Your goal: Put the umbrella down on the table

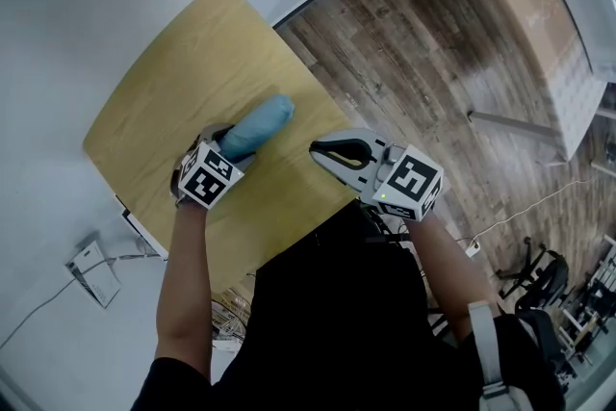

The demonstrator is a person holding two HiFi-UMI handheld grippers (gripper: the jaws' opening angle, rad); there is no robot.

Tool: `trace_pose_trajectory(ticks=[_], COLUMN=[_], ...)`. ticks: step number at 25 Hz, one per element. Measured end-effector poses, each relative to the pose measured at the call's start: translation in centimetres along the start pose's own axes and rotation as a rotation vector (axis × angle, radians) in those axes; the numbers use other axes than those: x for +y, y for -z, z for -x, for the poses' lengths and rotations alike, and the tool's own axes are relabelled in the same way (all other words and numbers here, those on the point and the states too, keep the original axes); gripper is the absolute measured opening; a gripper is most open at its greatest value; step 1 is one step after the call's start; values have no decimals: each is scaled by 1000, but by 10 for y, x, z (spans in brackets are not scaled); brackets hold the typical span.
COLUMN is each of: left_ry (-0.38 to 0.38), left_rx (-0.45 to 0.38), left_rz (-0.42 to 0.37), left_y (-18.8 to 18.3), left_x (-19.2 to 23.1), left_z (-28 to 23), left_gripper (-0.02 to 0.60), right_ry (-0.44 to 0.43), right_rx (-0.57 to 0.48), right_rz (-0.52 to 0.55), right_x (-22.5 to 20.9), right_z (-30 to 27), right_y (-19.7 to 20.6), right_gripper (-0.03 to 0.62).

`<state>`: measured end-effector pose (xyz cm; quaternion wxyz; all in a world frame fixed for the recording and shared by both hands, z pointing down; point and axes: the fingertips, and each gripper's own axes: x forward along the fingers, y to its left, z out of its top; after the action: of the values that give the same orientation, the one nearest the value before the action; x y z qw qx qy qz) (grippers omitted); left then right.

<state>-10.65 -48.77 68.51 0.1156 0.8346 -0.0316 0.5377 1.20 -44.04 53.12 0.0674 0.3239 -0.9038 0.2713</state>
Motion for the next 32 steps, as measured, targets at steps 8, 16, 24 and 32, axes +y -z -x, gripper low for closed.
trace_pose_trajectory(ticks=[8,16,24,32], left_ry=[-88,-154,-203,-111], left_rx=[-67,-326,-606,-907], left_rz=[-43,-31,10,107], left_y=[-13,-50,-62,-44], left_x=[6,-5,-49,-114], left_z=[33,116,209,286], left_gripper=[299,295,118,21], right_ry=[4,-2,21,23], right_rx=[-12,-36,-78,-146], right_rz=[31,99,179,260], right_x=[13,51,95,163], right_z=[2,2,12,23], right_y=[-6,-24,-50,-79], right_gripper=[28,29,28,28])
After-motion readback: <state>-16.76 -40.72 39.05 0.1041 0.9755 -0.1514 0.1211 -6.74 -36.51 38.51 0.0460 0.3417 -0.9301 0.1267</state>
